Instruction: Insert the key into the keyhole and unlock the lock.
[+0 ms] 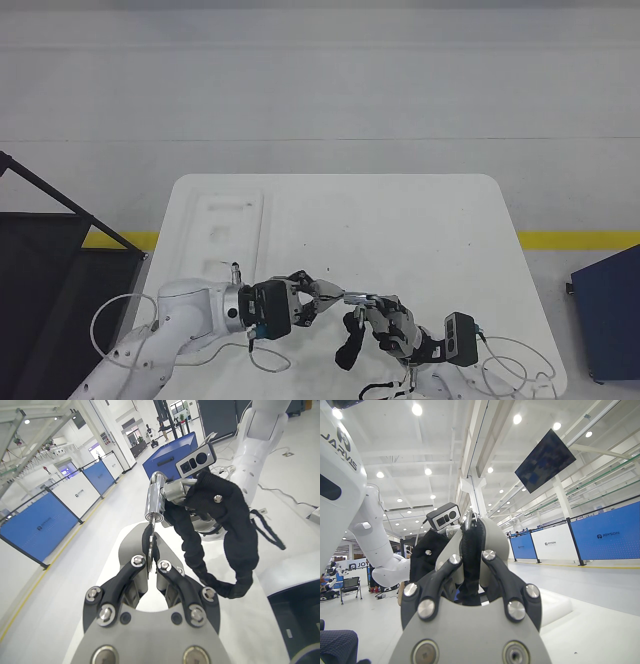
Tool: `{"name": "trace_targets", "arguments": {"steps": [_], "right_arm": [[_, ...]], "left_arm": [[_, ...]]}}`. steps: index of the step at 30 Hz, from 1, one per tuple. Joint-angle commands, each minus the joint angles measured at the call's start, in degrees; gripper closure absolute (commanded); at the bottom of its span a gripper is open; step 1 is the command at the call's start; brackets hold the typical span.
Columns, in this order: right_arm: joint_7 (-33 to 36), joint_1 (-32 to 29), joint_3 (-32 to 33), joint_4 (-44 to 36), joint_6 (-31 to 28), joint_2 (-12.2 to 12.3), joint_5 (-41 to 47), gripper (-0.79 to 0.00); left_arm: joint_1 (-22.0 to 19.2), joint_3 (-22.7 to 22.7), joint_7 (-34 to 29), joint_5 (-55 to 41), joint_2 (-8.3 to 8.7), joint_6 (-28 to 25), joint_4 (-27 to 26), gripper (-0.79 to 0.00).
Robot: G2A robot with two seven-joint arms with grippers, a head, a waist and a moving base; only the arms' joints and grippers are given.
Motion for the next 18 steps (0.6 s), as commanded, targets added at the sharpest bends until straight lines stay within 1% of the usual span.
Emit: {"name": "trace_targets", "arguments": {"steps": [1,9,14,18], "right_arm": [[0.0,0.0,0.0,0.0,0.0,0.0,0.0,0.000],[0.0,0.0,0.0,0.0,0.0,0.0,0.0,0.000],[0.0,0.0,0.0,0.0,0.0,0.0,0.0,0.000],[0.0,0.0,0.0,0.0,0.0,0.0,0.0,0.000]], "left_arm": [[0.3,-0.1,1.3,4.4,0.08,1.8,-0.4,0.000],[2.1,0.0,4.8,16.9,0.26,9.7,-2.4,0.000],[2.5,0.5,8.0,24.6,0.24,16.0,-3.4,0.000],[2.5,1.2,11.8,30.7,0.23,20.7,-3.8,0.000]]}}
